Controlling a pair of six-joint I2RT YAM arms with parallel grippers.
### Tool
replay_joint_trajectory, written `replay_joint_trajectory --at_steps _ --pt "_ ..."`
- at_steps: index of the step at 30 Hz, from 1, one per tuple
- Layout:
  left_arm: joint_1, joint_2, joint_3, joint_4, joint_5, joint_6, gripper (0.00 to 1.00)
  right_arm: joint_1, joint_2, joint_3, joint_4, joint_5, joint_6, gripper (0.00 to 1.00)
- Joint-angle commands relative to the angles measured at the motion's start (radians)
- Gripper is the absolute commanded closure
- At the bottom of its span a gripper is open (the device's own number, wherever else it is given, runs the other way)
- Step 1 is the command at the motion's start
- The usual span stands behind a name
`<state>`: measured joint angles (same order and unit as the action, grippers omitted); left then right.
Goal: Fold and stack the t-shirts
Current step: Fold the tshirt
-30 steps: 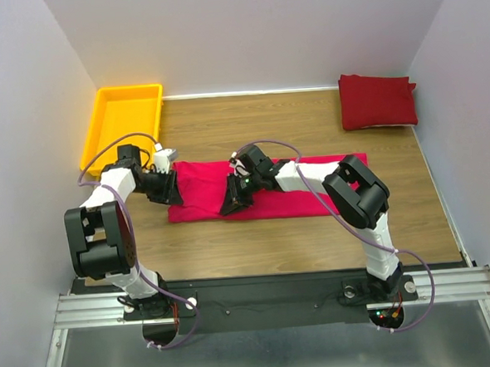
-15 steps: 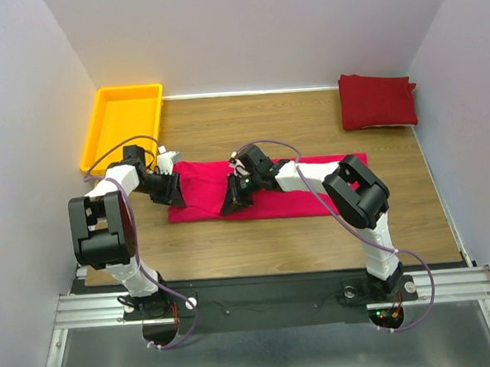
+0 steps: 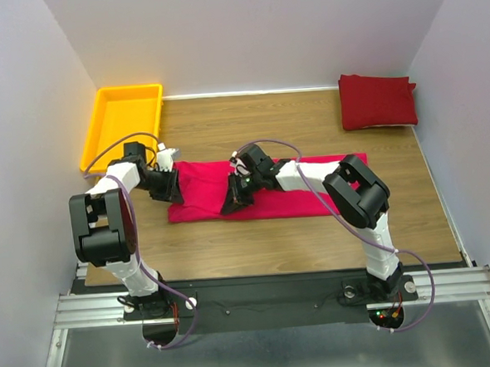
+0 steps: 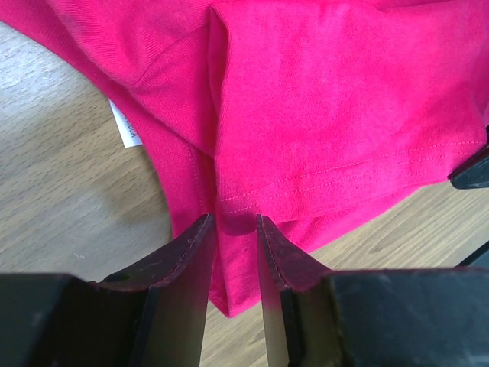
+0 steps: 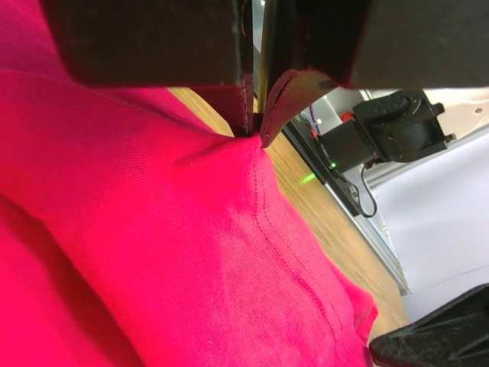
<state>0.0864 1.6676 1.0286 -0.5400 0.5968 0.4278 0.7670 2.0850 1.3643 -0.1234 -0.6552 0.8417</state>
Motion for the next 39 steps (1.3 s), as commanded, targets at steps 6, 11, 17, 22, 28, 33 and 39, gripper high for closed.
replay_joint_trajectory --at_steps 6,11,17,22,28,33,39 --pt "-0.020 0.015 0.036 -0.028 0.023 -0.001 0.71 -0.017 -0.029 0.048 0.031 -0.020 -0.010 0.96" --pt "-0.022 0.020 0.073 -0.046 0.031 -0.006 0.91 -0.032 -0.031 0.048 0.031 -0.021 -0.009 0.97" --pt "-0.022 0.026 0.151 -0.067 0.047 -0.026 1.00 -0.066 -0.042 0.059 0.031 -0.035 -0.010 0.99" --pt "-0.025 0.078 0.283 -0.113 0.080 -0.055 1.00 -0.118 -0.046 0.088 0.033 -0.047 -0.018 1.00" --pt "-0.028 0.165 0.413 -0.146 0.126 -0.093 1.00 -0.179 -0.023 0.130 0.030 -0.061 -0.024 0.99" --pt "-0.039 0.207 0.467 -0.146 0.138 -0.121 1.00 -0.210 0.006 0.160 0.030 -0.070 -0.039 1.00" --pt "-0.045 0.190 0.436 -0.135 0.133 -0.126 1.00 -0.215 0.032 0.165 0.027 -0.086 -0.056 0.99"
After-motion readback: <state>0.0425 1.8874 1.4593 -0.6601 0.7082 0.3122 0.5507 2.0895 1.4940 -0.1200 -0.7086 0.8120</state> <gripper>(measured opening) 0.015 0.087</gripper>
